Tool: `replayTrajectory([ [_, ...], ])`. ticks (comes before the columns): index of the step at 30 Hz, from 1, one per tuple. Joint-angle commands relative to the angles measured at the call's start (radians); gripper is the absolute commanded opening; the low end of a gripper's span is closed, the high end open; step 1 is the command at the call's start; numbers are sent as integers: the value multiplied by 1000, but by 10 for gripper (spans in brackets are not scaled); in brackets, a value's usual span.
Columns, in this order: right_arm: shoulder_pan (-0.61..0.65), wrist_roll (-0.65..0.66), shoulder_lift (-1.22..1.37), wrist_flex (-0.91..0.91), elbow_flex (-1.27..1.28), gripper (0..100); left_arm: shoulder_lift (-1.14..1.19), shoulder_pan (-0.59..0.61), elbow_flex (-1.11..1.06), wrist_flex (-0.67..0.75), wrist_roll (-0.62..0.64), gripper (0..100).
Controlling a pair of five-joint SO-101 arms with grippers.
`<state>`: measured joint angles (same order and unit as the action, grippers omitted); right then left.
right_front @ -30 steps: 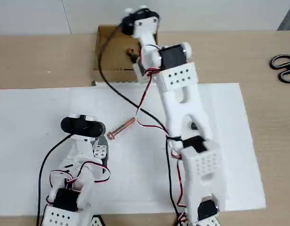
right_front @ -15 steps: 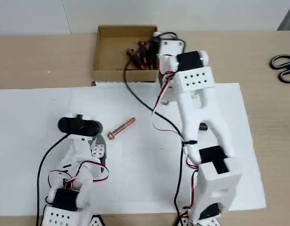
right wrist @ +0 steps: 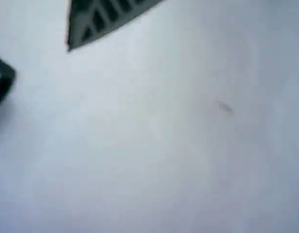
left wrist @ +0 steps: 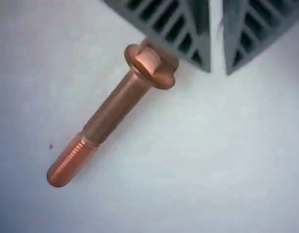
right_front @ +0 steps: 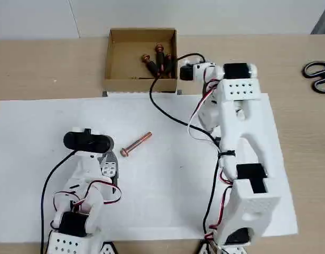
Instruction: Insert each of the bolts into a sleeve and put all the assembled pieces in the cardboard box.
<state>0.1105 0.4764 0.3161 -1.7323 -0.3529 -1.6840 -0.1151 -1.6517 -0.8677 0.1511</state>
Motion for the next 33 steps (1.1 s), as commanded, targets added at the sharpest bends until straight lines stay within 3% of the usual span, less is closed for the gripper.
replayTrajectory([
  [1, -41, 201, -61, 1, -5, 150, -9, 3, 7, 15, 3, 6],
  [6, -64, 407, -61, -1, -3, 150, -9, 5, 7, 15, 3, 6],
  [20, -93, 723, -62, 1, 189, 150, -9, 5, 7, 15, 3, 6],
  [33, -107, 786, -7, 67, 196, 149, -9, 5, 7, 15, 3, 6],
])
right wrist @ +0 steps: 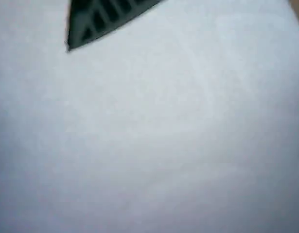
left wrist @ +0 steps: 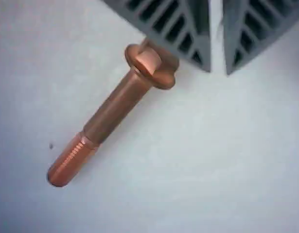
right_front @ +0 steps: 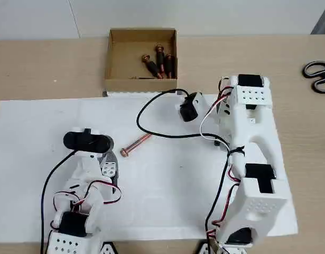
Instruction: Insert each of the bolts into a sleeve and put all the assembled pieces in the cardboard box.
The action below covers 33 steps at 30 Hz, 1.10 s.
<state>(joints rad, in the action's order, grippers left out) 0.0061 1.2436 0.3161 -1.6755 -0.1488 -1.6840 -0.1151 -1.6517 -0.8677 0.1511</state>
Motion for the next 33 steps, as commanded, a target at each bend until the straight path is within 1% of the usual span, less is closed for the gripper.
replayTrajectory([
  [1, -2, 34, 5, 10, -8, 149, -9, 5, 7, 15, 3, 6],
  [11, -5, 46, 79, 114, -9, 150, -9, 6, 5, 15, 3, 6],
  [26, -24, 43, 186, 117, -8, 146, -9, 6, 5, 15, 3, 6],
  [28, -25, 41, 203, 117, -8, 117, -9, 6, 5, 15, 3, 6],
  [31, -25, -9, 222, 117, -8, 20, -9, 6, 5, 15, 3, 6],
  [32, -24, -34, 226, 117, -8, 1, -9, 6, 5, 15, 3, 6],
  [33, -22, -54, 231, 117, -8, 7, -9, 6, 5, 15, 3, 6],
])
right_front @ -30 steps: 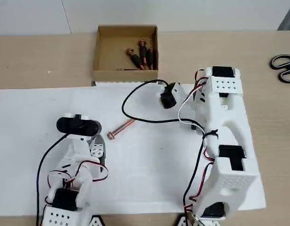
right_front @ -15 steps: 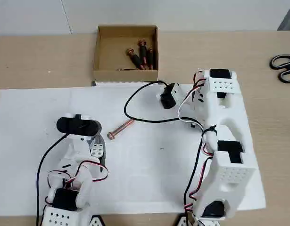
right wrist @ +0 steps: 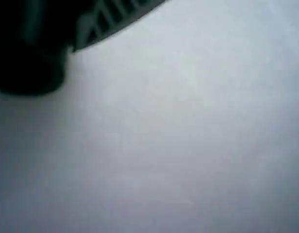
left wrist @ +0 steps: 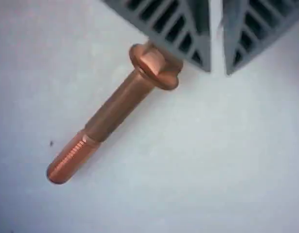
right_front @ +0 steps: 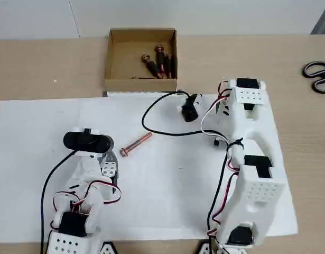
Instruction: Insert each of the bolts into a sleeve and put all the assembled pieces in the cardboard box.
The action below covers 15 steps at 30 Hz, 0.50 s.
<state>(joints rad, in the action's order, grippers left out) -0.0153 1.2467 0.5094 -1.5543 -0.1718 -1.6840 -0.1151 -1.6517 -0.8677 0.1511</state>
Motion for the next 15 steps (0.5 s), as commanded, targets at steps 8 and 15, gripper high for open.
replayTrajectory([
  [8, 19, -80, 35, -19, -49, 5, -9, 6, 5, 15, 3, 6],
  [15, 61, -282, -67, -165, -258, 5, -9, 6, 5, 15, 3, 6],
])
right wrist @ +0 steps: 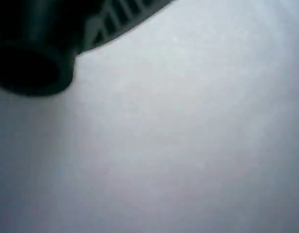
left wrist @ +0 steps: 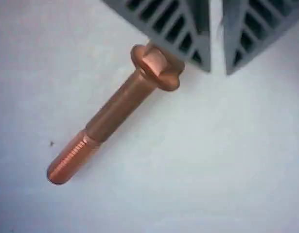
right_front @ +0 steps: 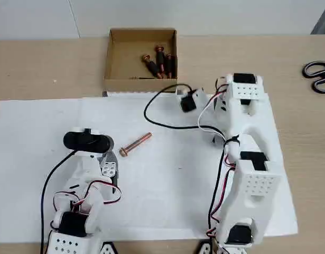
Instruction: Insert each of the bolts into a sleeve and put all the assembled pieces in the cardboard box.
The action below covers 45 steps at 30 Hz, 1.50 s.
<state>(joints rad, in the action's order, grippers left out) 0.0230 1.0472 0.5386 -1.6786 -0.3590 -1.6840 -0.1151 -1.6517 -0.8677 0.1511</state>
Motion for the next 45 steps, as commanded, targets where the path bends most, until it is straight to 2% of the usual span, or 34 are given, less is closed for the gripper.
replayTrajectory([
  [1, 33, -115, -119, -45, -71, 4, -9, 6, 5, 15, 3, 6],
  [7, 73, -423, -335, -54, -43, 2, -9, 6, 7, 15, 3, 6],
  [14, 68, -779, -654, -54, 242, 3, -9, 6, 7, 15, 2, 6],
  [21, -36, -1000, -964, -41, 582, 3, -9, 6, 5, 23, 2, 6],
  [28, -236, -1211, -1099, 56, 822, 3, -3, 8, 133, 12, 3, 6],
  [31, -292, -1270, -1141, 62, 875, 2, -2, 8, 225, -58, 3, 6],
  [36, -331, -1281, -1165, 56, 882, 2, 0, 8, 351, -203, 2, 6],
  [45, -329, -1281, -1168, 53, 882, 2, 20, 8, 456, -301, 3, 6],
])
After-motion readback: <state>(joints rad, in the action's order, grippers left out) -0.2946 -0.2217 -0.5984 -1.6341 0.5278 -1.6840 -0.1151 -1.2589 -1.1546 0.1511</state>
